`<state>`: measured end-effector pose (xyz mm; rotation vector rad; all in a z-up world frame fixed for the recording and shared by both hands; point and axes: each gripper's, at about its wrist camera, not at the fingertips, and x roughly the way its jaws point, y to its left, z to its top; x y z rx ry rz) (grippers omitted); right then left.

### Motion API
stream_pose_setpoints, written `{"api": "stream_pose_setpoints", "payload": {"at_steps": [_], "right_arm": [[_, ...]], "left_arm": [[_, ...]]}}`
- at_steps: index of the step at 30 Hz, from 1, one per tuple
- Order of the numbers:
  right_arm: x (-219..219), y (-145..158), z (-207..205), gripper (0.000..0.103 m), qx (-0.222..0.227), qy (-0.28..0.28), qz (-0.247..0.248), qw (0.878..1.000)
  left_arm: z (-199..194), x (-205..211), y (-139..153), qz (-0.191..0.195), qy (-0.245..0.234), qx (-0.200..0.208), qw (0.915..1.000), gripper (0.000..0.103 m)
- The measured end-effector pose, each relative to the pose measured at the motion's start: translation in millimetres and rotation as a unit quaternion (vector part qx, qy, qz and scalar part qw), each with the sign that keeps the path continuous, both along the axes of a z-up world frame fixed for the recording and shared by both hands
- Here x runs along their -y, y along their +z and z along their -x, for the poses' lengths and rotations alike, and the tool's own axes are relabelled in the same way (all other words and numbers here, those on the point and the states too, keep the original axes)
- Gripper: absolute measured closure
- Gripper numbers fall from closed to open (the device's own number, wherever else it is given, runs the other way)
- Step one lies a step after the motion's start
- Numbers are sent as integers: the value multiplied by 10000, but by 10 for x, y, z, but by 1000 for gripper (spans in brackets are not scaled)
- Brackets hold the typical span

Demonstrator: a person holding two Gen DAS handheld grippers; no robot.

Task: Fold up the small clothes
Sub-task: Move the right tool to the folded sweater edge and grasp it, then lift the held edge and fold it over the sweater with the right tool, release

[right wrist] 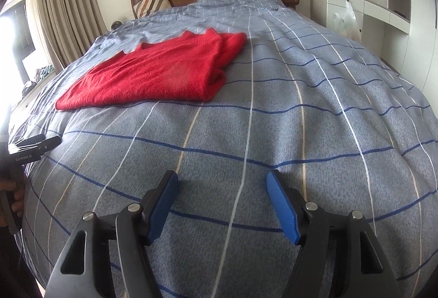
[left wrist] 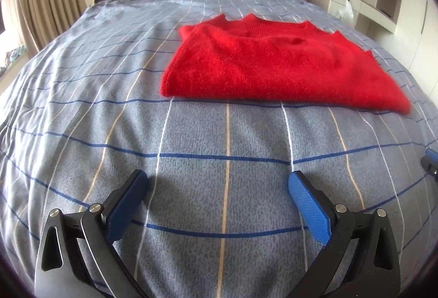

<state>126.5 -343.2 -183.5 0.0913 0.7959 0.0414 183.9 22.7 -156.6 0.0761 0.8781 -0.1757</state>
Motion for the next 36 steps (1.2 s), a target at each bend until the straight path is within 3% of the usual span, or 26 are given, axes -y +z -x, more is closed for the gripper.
{"api": "stream_pose_setpoints", "payload": {"at_steps": [2,4,9,14,18,19,20,21,22,23,25,31,36], "right_arm": [[-43,96,-43,36,-164,28,42,9999],[-36,238,-92,36,-93,194,-238,9995],[56,529,-665,36,-29,274,-746,9968],[334,459,-1489,36,-397,-267,-1760,9832],[402,196,-1904,36,-767,-665,-2205,9701],[377,140,-1976,39,-869,-645,-2215,9691],[345,98,-2037,53,-978,-613,-2171,9693],[304,91,-2082,67,-1039,-590,-2072,9710],[268,114,-2108,90,-1055,-581,-1989,9726],[230,166,-2121,90,-1038,-622,-1922,9739],[123,333,-2127,91,-944,-643,-1749,9779],[-715,979,-2337,92,-721,204,-1825,9804],[-1713,1071,-2656,92,-813,789,-1501,9822]], "left_arm": [[30,-123,115,-66,-101,95,9999,2],[39,-298,238,-300,-11,364,9989,1],[-100,-808,270,-669,647,593,9939,1],[50,-1184,-70,-221,1194,367,9919,1],[250,-1270,-155,132,1193,693,9903,1],[232,-1282,-156,165,1163,660,9909,1],[215,-1292,-167,221,1134,635,9913,1],[200,-1311,-172,299,1116,627,9913,1],[189,-1333,-172,372,1108,617,9912,1],[182,-1340,-165,417,1101,609,9912,1],[165,-1335,-161,429,1099,609,9912,1],[129,-1358,-160,438,1095,569,9914,0],[112,-1369,-160,486,1079,585,9912,1]]}}
